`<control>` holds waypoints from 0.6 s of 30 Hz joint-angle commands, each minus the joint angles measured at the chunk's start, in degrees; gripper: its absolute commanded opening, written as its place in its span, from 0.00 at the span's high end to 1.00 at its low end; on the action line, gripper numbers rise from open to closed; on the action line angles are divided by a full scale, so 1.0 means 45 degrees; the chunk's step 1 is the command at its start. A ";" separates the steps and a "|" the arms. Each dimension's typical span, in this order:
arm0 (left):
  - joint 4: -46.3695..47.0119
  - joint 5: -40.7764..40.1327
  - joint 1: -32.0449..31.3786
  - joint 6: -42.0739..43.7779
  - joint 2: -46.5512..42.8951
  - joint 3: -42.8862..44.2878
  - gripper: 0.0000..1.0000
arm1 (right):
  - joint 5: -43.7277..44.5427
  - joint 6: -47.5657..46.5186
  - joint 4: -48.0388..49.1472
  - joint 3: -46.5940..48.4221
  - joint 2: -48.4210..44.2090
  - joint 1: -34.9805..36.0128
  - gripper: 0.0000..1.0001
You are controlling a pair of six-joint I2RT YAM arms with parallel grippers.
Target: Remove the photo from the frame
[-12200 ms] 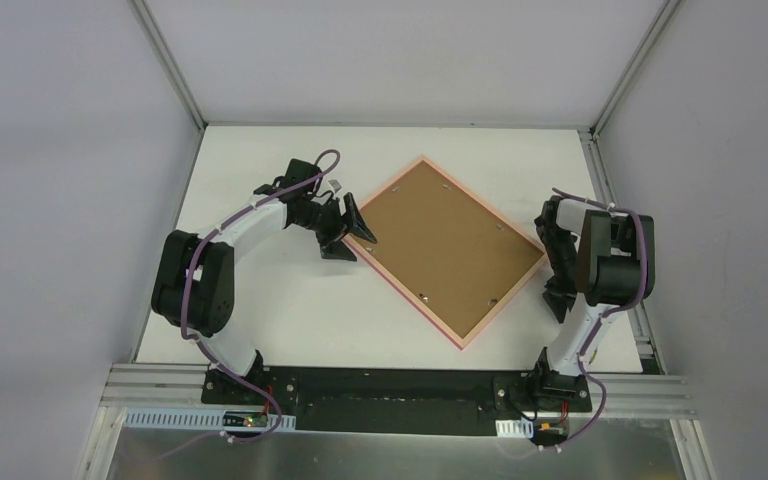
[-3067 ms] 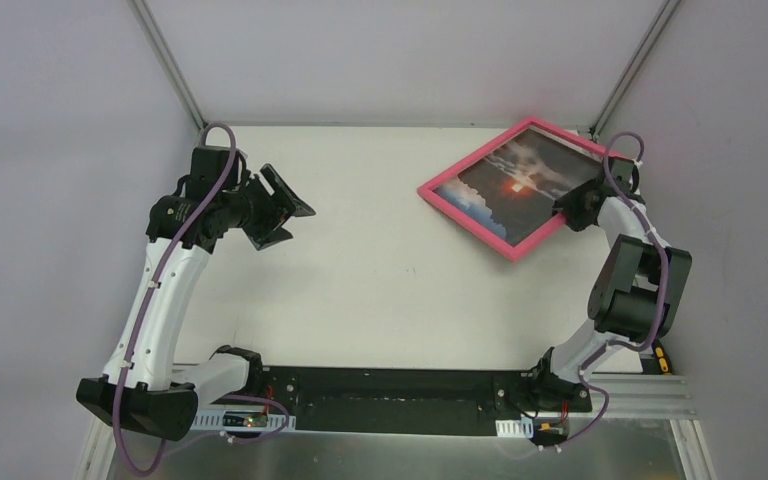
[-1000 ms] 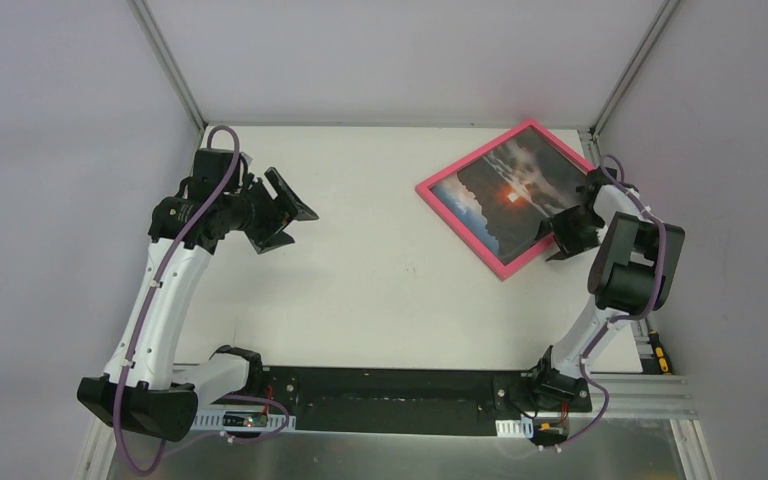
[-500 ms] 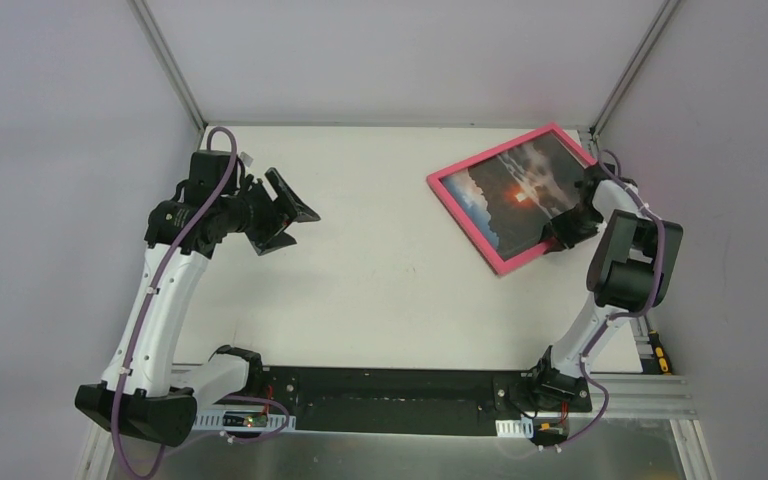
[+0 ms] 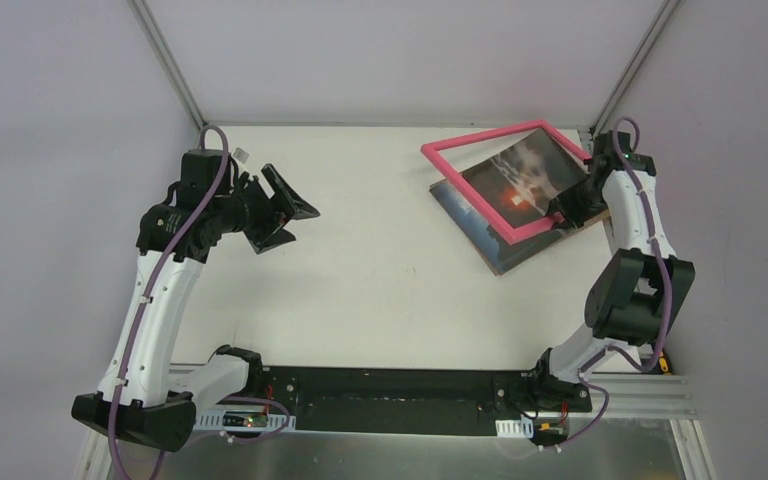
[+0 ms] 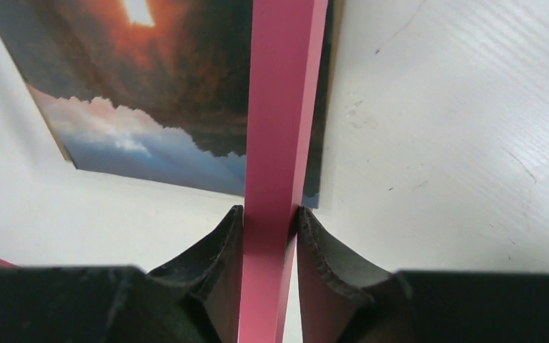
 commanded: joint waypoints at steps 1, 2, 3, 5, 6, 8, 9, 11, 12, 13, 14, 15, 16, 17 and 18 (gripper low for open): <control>-0.0199 0.0017 0.0054 -0.0222 -0.0206 0.0755 0.25 | -0.0108 -0.0685 0.1115 -0.0626 -0.1953 0.2094 1.00; -0.0214 -0.0016 0.0054 -0.0241 -0.0209 0.0785 0.25 | 0.0095 -0.0858 0.1521 -0.1173 -0.2252 0.2741 1.00; -0.0246 -0.0026 0.0054 -0.0253 -0.0239 0.0791 0.25 | 0.0460 -0.1029 0.1865 -0.1570 -0.2531 0.3584 1.00; -0.0311 -0.0052 0.0054 -0.0256 -0.0278 0.0782 0.24 | 0.2234 -0.1107 0.2196 -0.2260 -0.3033 0.5284 1.00; -0.0346 -0.0081 0.0054 -0.0267 -0.0299 0.0778 0.24 | 0.2873 -0.0998 0.2343 -0.2616 -0.3290 0.6173 1.00; -0.0409 -0.0139 0.0054 -0.0328 -0.0410 0.0710 0.24 | 0.4358 -0.0831 0.2756 -0.3341 -0.3846 0.7128 1.00; -0.0429 -0.0167 0.0054 -0.0399 -0.0474 0.0682 0.24 | 0.4735 -0.0962 0.3091 -0.3667 -0.4129 0.7467 1.00; -0.0439 -0.0240 0.0049 -0.0529 -0.0660 0.0531 0.24 | 0.4884 -0.1749 0.3943 -0.4177 -0.4489 0.8133 1.00; -0.0450 -0.0292 0.0053 -0.0597 -0.0764 0.0434 0.24 | 0.4718 -0.2356 0.4297 -0.4355 -0.4573 0.8577 1.00; -0.0451 -0.0306 0.0054 -0.0664 -0.0853 0.0322 0.24 | 0.4507 -0.3015 0.4527 -0.4521 -0.4603 0.9108 1.00; -0.0461 -0.0306 0.0054 -0.0718 -0.0949 0.0228 0.24 | 0.4417 -0.3627 0.4979 -0.4706 -0.4646 0.9646 1.00; -0.0457 -0.0298 0.0054 -0.0745 -0.1047 0.0140 0.24 | 0.4535 -0.4024 0.5127 -0.4814 -0.4548 1.0204 1.00; -0.0457 -0.0312 0.0054 -0.0810 -0.1103 0.0061 0.24 | 0.4581 -0.4237 0.5165 -0.4857 -0.4467 1.0581 1.00; -0.0466 -0.0319 0.0054 -0.0857 -0.1171 -0.0008 0.24 | 0.4534 -0.4295 0.5170 -0.4848 -0.4195 1.0816 1.00; -0.0470 -0.0332 0.0054 -0.0919 -0.1233 -0.0084 0.24 | 0.4464 -0.4246 0.5180 -0.4811 -0.4012 1.0960 1.00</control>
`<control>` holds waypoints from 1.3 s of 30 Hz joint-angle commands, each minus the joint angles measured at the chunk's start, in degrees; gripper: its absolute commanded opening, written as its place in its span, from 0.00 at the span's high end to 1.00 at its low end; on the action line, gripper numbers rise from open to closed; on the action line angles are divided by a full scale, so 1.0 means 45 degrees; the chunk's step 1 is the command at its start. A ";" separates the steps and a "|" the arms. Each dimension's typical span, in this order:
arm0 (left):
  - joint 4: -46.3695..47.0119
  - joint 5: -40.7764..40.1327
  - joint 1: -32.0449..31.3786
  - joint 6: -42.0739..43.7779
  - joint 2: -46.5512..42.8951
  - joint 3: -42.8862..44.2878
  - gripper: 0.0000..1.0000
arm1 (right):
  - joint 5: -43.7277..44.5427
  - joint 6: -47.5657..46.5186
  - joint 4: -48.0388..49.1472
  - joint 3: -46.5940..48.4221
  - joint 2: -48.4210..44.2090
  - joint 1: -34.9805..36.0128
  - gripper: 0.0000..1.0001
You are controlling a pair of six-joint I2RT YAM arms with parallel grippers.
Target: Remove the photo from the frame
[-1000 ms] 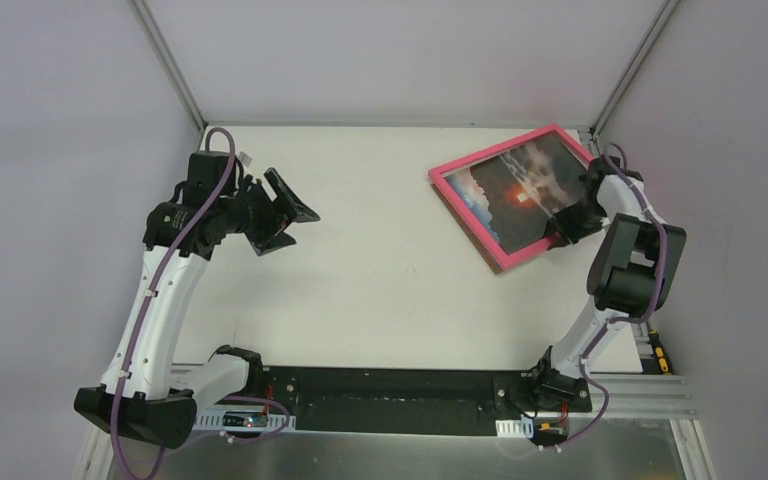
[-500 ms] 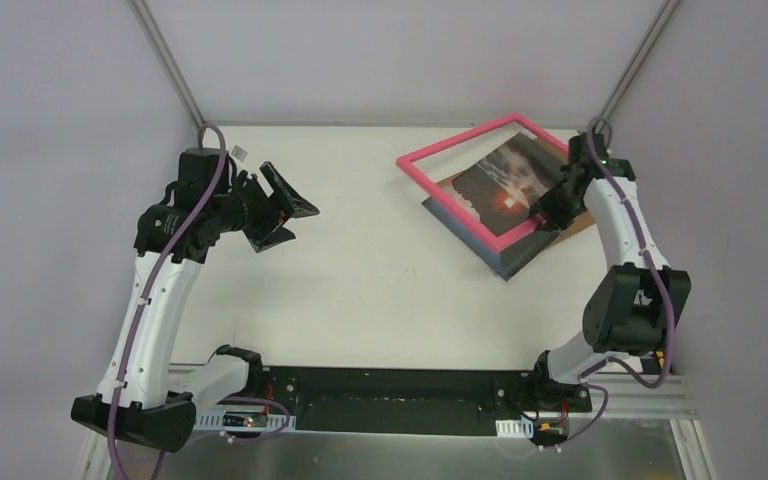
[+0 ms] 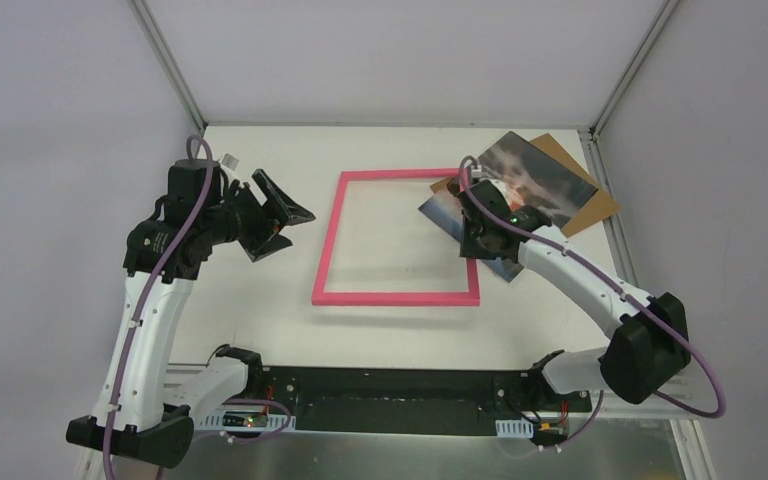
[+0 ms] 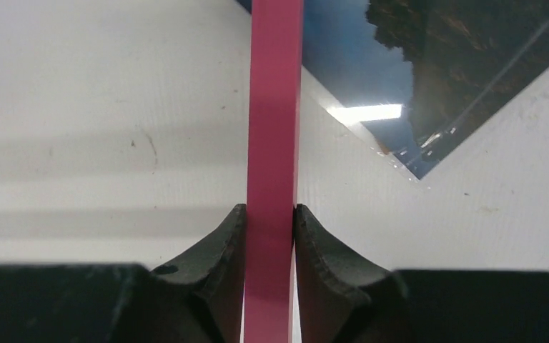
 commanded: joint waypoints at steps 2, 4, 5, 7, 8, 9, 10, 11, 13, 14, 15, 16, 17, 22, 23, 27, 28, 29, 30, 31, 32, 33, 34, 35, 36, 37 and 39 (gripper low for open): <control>-0.0189 -0.0258 0.0054 -0.0467 -0.0503 -0.0369 0.24 | 0.0292 -0.1031 0.1821 0.0153 0.0548 0.1180 1.00; -0.0196 -0.0244 0.0044 -0.0548 -0.0580 -0.0452 0.24 | 0.0108 -0.0823 0.1892 0.0443 0.1045 0.1419 1.00; -0.0200 -0.0230 0.0053 -0.0545 -0.0572 -0.0512 0.24 | -0.0044 -0.0806 0.1920 0.0638 0.1325 0.1532 1.00; -0.0185 -0.0163 0.0054 -0.0568 -0.0591 -0.0583 0.24 | -0.0170 -0.0728 0.2010 0.1033 0.2093 0.1711 1.00; -0.0194 -0.0140 0.0054 -0.0592 -0.0619 -0.0621 0.24 | -0.0240 -0.0623 0.1991 0.1315 0.2494 0.1788 1.00; -0.0185 -0.0110 0.0051 -0.0595 -0.0638 -0.0663 0.24 | -0.0210 -0.0290 0.1820 0.1721 0.3005 0.1834 1.00; -0.0194 -0.0065 0.0054 -0.0612 -0.0662 -0.0707 0.24 | -0.0149 0.0252 0.1423 0.2263 0.3560 0.1842 1.00; -0.0185 -0.0044 0.0051 -0.0629 -0.0684 -0.0742 0.24 | -0.0252 0.0844 0.1056 0.2836 0.4096 0.1875 1.00; -0.0187 -0.0048 0.0054 -0.0666 -0.0755 -0.0853 0.24 | -0.0345 0.1931 0.0789 0.3650 0.5005 0.2137 1.00; -0.0194 -0.0045 0.0054 -0.0699 -0.0784 -0.0894 0.24 | -0.0335 0.2507 0.0650 0.4015 0.5438 0.2251 1.00; -0.0195 -0.0039 0.0054 -0.0701 -0.0824 -0.0951 0.23 | -0.0456 0.2904 0.0627 0.4427 0.5898 0.2390 1.00; -0.0192 -0.0029 0.0054 -0.0702 -0.0833 -0.0992 0.23 | -0.0610 0.3163 0.0551 0.4876 0.6543 0.2507 1.00; -0.0185 0.0020 0.0054 -0.0711 -0.0852 -0.1021 0.24 | -0.0847 0.3188 0.0578 0.5422 0.7071 0.2608 1.00; -0.0199 0.0153 0.0054 -0.0514 -0.0881 -0.1282 0.23 | -0.0640 0.2734 0.0007 0.7531 0.9367 0.2805 1.00; -0.0191 0.0168 0.0054 -0.0448 -0.0885 -0.1390 0.24 | -0.0506 0.2649 -0.0007 0.7860 0.9656 0.2818 1.00; -0.0199 0.0228 0.0054 -0.0149 -0.0856 -0.1753 0.23 | -0.0263 0.2266 -0.0632 0.9524 1.0964 0.2815 0.98; -0.0198 0.0251 0.0054 -0.0007 -0.0809 -0.1754 0.23 | -0.0474 0.2202 -0.0907 1.0143 1.1442 0.2817 0.89; -0.0186 0.0254 0.0054 0.0208 -0.0699 -0.1742 0.23 | -0.0747 0.2121 -0.1232 1.0964 1.1758 0.2803 0.78; -0.0184 0.0269 0.0054 0.0357 -0.0589 -0.1733 0.23 | -0.1003 0.2047 -0.1568 1.1504 1.2047 0.2820 0.71; -0.0189 0.0302 0.0054 0.0457 -0.0490 -0.1715 0.23 | -0.1209 0.2026 -0.1967 1.2055 1.2202 0.2810 0.66; -0.0187 0.0363 0.0054 0.0467 -0.0375 -0.1695 0.23 | -0.1444 0.2021 -0.2359 1.2557 1.2249 0.2780 0.60; -0.0184 0.0419 0.0049 0.0453 -0.0263 -0.1676 0.23 | -0.1676 0.1998 -0.2669 1.2785 1.2137 0.2747 0.54; -0.0187 0.0443 0.0053 0.0451 -0.0141 -0.1673 0.23 | -0.1801 0.2034 -0.2817 1.2811 1.1865 0.2664 0.47; -0.0158 0.0488 0.0054 0.0454 -0.0007 -0.1663 0.22 | -0.2090 0.2107 -0.2833 1.2599 1.1423 0.2527 0.40; -0.0122 0.0535 0.0054 0.0505 0.0184 -0.1655 0.22 | -0.2533 0.2170 -0.2809 1.2165 1.0882 0.2315 0.34; -0.0042 0.0648 0.0054 0.0529 0.0393 -0.1654 0.22 | -0.2887 0.2303 -0.2693 1.1562 1.0270 0.2059 0.29; 0.0312 0.0956 -0.0086 0.0502 0.0840 -0.1719 0.22 | -0.3732 0.2463 -0.2224 0.9674 0.8778 0.1199 0.24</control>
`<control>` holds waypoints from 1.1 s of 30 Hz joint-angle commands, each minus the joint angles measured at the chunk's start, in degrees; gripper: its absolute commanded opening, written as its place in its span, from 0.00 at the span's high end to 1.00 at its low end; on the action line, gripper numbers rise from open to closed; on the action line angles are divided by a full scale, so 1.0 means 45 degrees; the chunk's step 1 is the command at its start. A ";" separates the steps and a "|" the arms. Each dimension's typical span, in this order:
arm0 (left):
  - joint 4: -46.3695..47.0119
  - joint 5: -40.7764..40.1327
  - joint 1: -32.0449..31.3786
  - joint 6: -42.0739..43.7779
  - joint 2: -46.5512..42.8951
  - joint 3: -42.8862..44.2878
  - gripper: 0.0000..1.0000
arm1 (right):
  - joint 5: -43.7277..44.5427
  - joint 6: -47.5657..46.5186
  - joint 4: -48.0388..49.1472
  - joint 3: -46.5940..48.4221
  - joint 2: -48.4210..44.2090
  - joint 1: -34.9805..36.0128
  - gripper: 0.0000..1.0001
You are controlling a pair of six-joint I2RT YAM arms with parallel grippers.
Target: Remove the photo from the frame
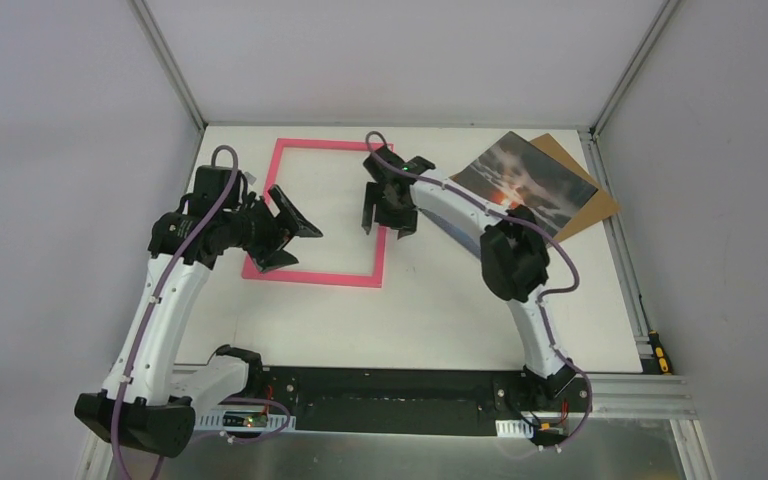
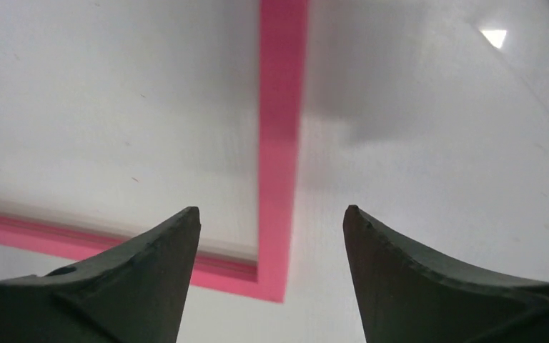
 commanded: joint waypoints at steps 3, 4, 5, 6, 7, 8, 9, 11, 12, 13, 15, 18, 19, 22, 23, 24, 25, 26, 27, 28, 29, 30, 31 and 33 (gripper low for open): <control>0.1391 0.0728 -0.0826 0.0303 0.1544 0.0060 0.22 | -0.2947 0.0361 0.0523 -0.5318 -0.5891 -0.2727 0.22; 0.1730 0.0656 -0.1187 0.0282 0.1932 0.0115 0.22 | -0.3234 0.0352 0.0724 -0.6495 -0.6779 -0.3351 0.22; 0.2051 0.0620 -0.1603 0.0277 0.2424 0.0217 0.22 | -0.3509 0.0333 0.0803 -0.7872 -0.7547 -0.3995 0.22; 0.2433 0.0620 -0.2017 0.0272 0.2911 0.0330 0.22 | -0.3785 0.0319 0.0832 -0.8804 -0.8322 -0.4669 0.22; 0.2817 0.0681 -0.2378 0.0303 0.3696 0.0505 0.22 | -0.4064 0.0278 0.0809 -0.9631 -0.9031 -0.5459 0.23; 0.3178 0.0787 -0.2722 0.0333 0.4330 0.0720 0.22 | -0.4346 0.0170 0.0796 -1.0406 -0.9655 -0.6165 0.24; 0.3548 0.0905 -0.2974 0.0393 0.4919 0.0955 0.22 | -0.4588 0.0059 0.0795 -1.1105 -1.0260 -0.6922 0.25; 0.4086 0.1219 -0.3289 0.0573 0.6174 0.1574 0.22 | -0.4872 -0.0168 0.0719 -1.2178 -1.1186 -0.8121 0.31; 0.4318 0.1420 -0.3324 0.0714 0.6771 0.1991 0.22 | -0.4986 -0.0298 0.0582 -1.2496 -1.1513 -0.8622 0.34; 0.4457 0.1594 -0.3321 0.0951 0.7417 0.2478 0.22 | -0.5056 -0.0436 0.0380 -1.2722 -1.1738 -0.8997 0.36; 0.4518 0.1868 -0.3339 0.1599 0.8610 0.3652 0.22 | -0.5000 -0.0647 -0.0016 -1.2901 -1.2117 -0.9565 0.37; 0.4539 0.2279 -0.3340 0.2527 1.0441 0.5658 0.22 | -0.4925 -0.0810 -0.0102 -1.3198 -1.2528 -0.9948 0.37; 0.4582 0.2412 -0.3340 0.2733 1.1066 0.6210 0.23 | -0.4822 -0.0842 -0.0094 -1.3249 -1.2541 -1.0005 0.37; 0.4906 0.2988 -0.3340 0.3072 1.2821 0.7726 0.24 | -0.4783 -0.0857 -0.0140 -1.3427 -1.2203 -1.0332 0.46; 0.5043 0.3194 -0.3340 0.3160 1.3368 0.8173 0.25 | -0.4880 -0.0826 -0.0118 -1.3468 -1.2104 -1.0485 0.48; 0.5214 0.3288 -0.3362 0.3276 1.3835 0.8541 0.26 | -0.4921 -0.0815 -0.0053 -1.3510 -1.2036 -1.0609 0.50; 0.5355 0.3320 -0.3360 0.3356 1.4330 0.8851 0.27 | -0.4936 -0.0784 -0.0027 -1.3527 -1.1971 -1.0752 0.51; 0.5456 0.3348 -0.3369 0.3457 1.4709 0.9161 0.27 | -0.4975 -0.0731 -0.0026 -1.3542 -1.1900 -1.0889 0.52; 0.5495 0.3373 -0.3360 0.3547 1.5015 0.9458 0.28 | -0.5048 -0.0718 -0.0031 -1.3543 -1.1832 -1.1068 0.52; 0.5502 0.3438 -0.3359 0.3573 1.5347 0.9747 0.27 | -0.5062 -0.0670 -0.0144 -1.3524 -1.1755 -1.1246 0.52; 0.5513 0.3585 -0.3359 0.3618 1.5608 1.0013 0.27 | -0.5088 -0.0649 -0.0214 -1.3519 -1.1719 -1.1420 0.53; 0.5556 0.3686 -0.3376 0.3689 1.5826 1.0244 0.27 | -0.5138 -0.0653 -0.0159 -1.3572 -1.1717 -1.1595 0.53; 0.5613 0.3750 -0.3405 0.3801 1.6058 1.0446 0.27 | -0.5200 -0.0654 -0.0045 -1.3645 -1.1709 -1.1747 0.52; 0.5713 0.3874 -0.3470 0.3939 1.6525 1.0894 0.27 | -0.5539 -0.0636 0.0255 -1.3852 -1.1492 -1.2148 0.52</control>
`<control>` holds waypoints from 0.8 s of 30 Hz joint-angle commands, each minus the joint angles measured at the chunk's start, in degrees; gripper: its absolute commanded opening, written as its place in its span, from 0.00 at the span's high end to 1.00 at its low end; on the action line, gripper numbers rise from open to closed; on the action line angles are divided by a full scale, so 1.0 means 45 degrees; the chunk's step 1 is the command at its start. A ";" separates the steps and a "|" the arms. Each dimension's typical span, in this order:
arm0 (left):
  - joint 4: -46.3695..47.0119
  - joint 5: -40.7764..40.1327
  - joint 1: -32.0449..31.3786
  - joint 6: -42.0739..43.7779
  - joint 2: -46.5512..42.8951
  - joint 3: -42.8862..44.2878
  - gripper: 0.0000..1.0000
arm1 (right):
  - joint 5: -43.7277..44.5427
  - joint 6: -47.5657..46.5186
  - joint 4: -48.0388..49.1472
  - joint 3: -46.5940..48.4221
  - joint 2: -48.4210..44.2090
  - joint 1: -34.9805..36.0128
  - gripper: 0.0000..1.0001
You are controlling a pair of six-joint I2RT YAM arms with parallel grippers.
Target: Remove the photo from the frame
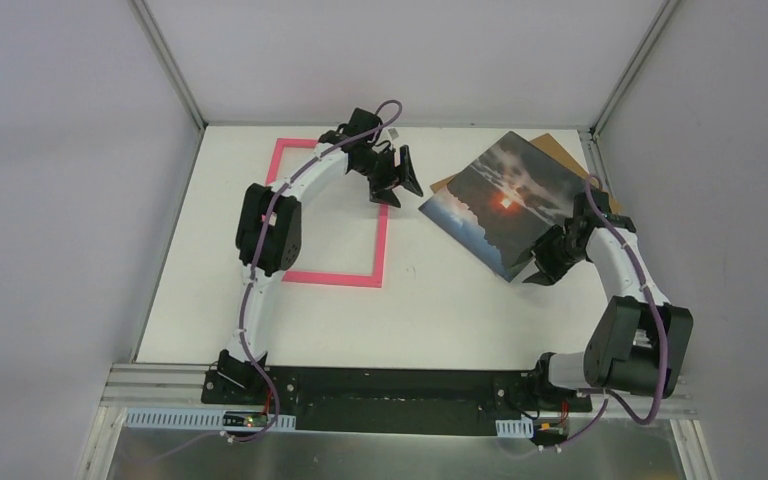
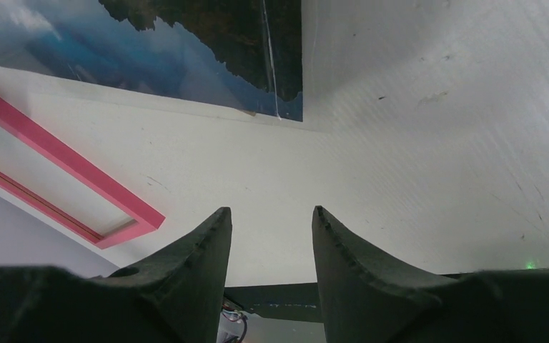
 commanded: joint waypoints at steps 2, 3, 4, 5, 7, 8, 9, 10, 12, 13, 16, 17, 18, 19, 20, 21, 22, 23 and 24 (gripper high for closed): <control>0.0424 0.0796 -0.0135 0.0731 0.0930 0.1649 0.27 | -0.1159 0.0062 0.0426 -0.0564 0.0599 -0.1049 0.52; 0.0424 0.0750 -0.0126 0.0625 0.1165 0.1821 0.27 | -0.1428 0.0125 0.0633 -0.0713 0.0816 -0.1263 0.52; 0.0424 0.0774 -0.0125 0.0565 0.1319 0.2005 0.27 | -0.1696 0.0171 0.0763 -0.0832 0.1063 -0.1572 0.51; 0.0439 0.0823 -0.0125 0.0555 0.1418 0.2077 0.27 | -0.1980 0.0224 0.0892 -0.0896 0.1272 -0.1790 0.50; 0.0476 0.0679 -0.0165 0.0678 0.1598 0.2245 0.27 | -0.2399 0.0305 0.1375 -0.1118 0.1617 -0.2116 0.49; 0.0482 0.0665 -0.0164 0.0778 0.1809 0.2398 0.27 | -0.2440 0.0285 0.1523 -0.1173 0.1742 -0.2224 0.48; 0.0495 0.0670 -0.0164 0.0816 0.1970 0.2568 0.27 | -0.2489 0.0179 0.1624 -0.1214 0.1884 -0.2318 0.48; 0.0501 0.0681 -0.0164 0.0796 0.2142 0.2748 0.27 | -0.2556 0.0105 0.1678 -0.1241 0.2031 -0.2398 0.49; 0.0591 0.0735 -0.0183 0.0686 0.2487 0.3032 0.29 | -0.2744 -0.0026 0.1888 -0.1347 0.2223 -0.2564 0.51; 0.0699 0.0782 -0.0201 0.0658 0.2600 0.3092 0.30 | -0.2761 -0.0030 0.1948 -0.1375 0.2323 -0.2624 0.55; 0.1208 0.0673 -0.0275 0.0659 0.2860 0.3164 0.31 | -0.2836 0.0104 0.2238 -0.1516 0.2505 -0.2739 0.58; 0.1294 0.0613 -0.0295 0.0630 0.2954 0.3218 0.31 | -0.2838 0.0159 0.2339 -0.1572 0.2533 -0.2759 0.59; 0.1380 0.0564 -0.0300 0.0549 0.3056 0.3274 0.31 | -0.2839 0.0193 0.2464 -0.1629 0.2535 -0.2776 0.58; 0.1474 0.0572 -0.0311 0.0462 0.3161 0.3325 0.31 | -0.2866 0.0251 0.2562 -0.1676 0.2574 -0.2780 0.59; 0.1551 0.0559 -0.0319 0.0425 0.3253 0.3348 0.32 | -0.2896 0.0326 0.2633 -0.1726 0.2608 -0.2791 0.59; 0.1615 0.0508 -0.0347 0.0430 0.3342 0.3339 0.32 | -0.2951 0.0372 0.2713 -0.1769 0.2652 -0.2799 0.60; 0.1642 0.0460 -0.0369 0.0438 0.3400 0.3338 0.32 | -0.2995 0.0383 0.2752 -0.1814 0.2711 -0.2800 0.61; 0.1653 0.0428 -0.0378 0.0429 0.3461 0.3335 0.32 | -0.3017 0.0377 0.2796 -0.1848 0.2784 -0.2815 0.61; 0.1671 0.0411 -0.0406 0.0421 0.3522 0.3308 0.32 | -0.3017 0.0379 0.2870 -0.1892 0.2847 -0.2819 0.61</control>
